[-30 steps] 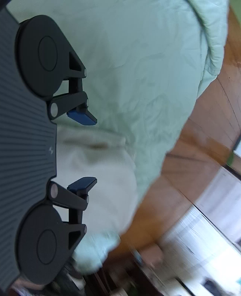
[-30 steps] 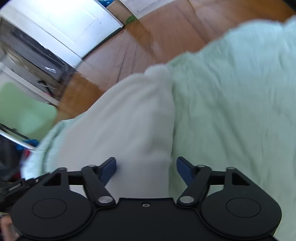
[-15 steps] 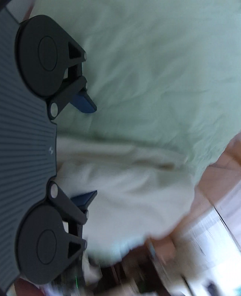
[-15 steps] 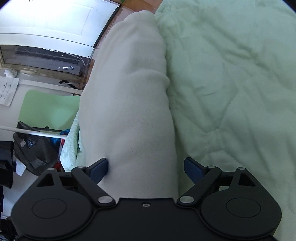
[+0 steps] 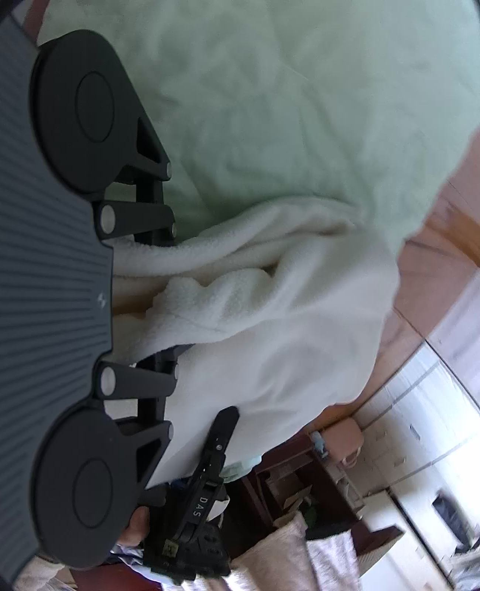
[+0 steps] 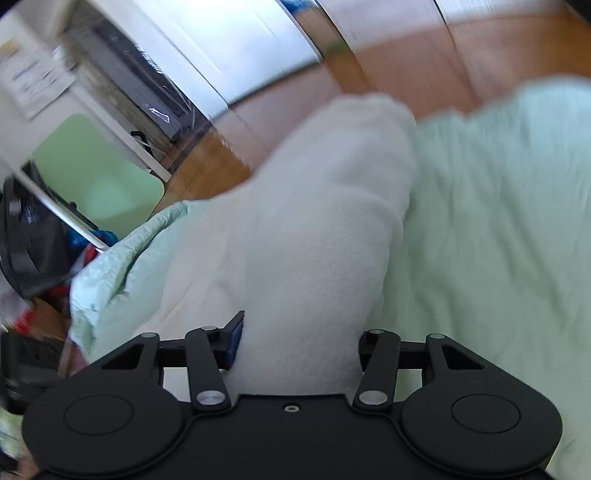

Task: Fold clothes

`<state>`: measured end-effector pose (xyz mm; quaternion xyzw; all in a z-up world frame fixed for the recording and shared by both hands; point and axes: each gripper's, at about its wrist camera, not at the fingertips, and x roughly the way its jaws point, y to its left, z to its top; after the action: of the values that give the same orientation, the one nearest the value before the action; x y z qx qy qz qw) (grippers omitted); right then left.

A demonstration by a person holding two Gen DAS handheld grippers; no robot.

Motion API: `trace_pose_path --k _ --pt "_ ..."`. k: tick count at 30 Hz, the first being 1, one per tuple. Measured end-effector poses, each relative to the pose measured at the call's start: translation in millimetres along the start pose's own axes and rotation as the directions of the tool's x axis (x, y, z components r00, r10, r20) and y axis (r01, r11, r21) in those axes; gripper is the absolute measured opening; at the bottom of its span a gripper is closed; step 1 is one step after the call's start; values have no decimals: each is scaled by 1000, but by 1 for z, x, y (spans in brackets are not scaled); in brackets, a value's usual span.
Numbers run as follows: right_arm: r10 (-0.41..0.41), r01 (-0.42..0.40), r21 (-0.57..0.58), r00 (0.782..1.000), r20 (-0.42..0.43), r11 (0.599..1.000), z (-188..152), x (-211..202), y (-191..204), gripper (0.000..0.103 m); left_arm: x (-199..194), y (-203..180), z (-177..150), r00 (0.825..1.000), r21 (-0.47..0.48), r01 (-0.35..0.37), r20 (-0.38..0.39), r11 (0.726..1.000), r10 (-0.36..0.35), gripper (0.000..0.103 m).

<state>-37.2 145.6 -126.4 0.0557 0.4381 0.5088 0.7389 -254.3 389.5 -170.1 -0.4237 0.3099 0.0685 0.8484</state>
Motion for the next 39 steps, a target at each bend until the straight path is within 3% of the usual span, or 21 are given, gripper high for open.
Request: trace_pose_path --k 4,6,8,9,10,12,13,14,15,17,19,25,30,33,37,39 --pt "-39 42 -44 996 80 998 9 -20 4 57 0 -10 5 1000 -6 15 28 1000 -15 38" --pt "-68 70 -30 996 52 997 6 -18 -6 62 14 9 4 999 -73 -23 -36 997 20 40" --pt "-128 130 26 990 -56 991 3 -4 -23 75 30 20 0 993 -114 -71 -99 991 59 47" --pt "-158 165 54 980 -120 985 1 7 -31 80 32 23 -2 995 -127 -54 -88 990 43 50" --pt "-140 159 117 978 -157 980 -1 14 -43 90 33 25 -4 997 -144 -22 -74 989 11 51" --pt "-29 81 299 984 -175 951 -5 22 -74 93 34 25 -4 998 -148 -17 -62 989 8 51" --pt "27 44 388 984 -176 921 -7 27 -89 92 35 25 -3 998 -138 -27 -60 990 19 45" --pt "77 1 461 986 -151 887 -10 30 -101 80 34 24 0 998 -122 -29 -56 992 22 39" --pt "91 -30 470 990 -109 882 -10 30 -100 76 32 19 3 998 -97 -32 -57 995 26 38" --pt "68 -45 358 996 -53 933 -4 25 -78 65 27 7 6 998 -47 -49 -51 998 46 35" --pt "35 -28 161 998 -42 987 5 17 -44 60 16 4 13 997 -17 -71 -31 997 70 35" --pt "127 -125 -45 991 49 991 33 5 35 56 -54 7 37 990 -14 -77 119 997 78 35" --pt "248 -231 -167 964 92 959 57 34 102 56 -125 7 59 941 11 -226 261 974 215 35" --pt "326 -311 -181 943 64 933 65 67 137 56 -162 29 72 901 -64 -289 319 955 293 35" --pt "365 -359 -208 931 -10 910 60 108 176 56 -188 64 86 862 -163 -354 326 921 389 35" --pt "370 -365 -202 929 -16 909 54 127 192 56 -193 77 90 833 -168 -413 327 895 446 35"
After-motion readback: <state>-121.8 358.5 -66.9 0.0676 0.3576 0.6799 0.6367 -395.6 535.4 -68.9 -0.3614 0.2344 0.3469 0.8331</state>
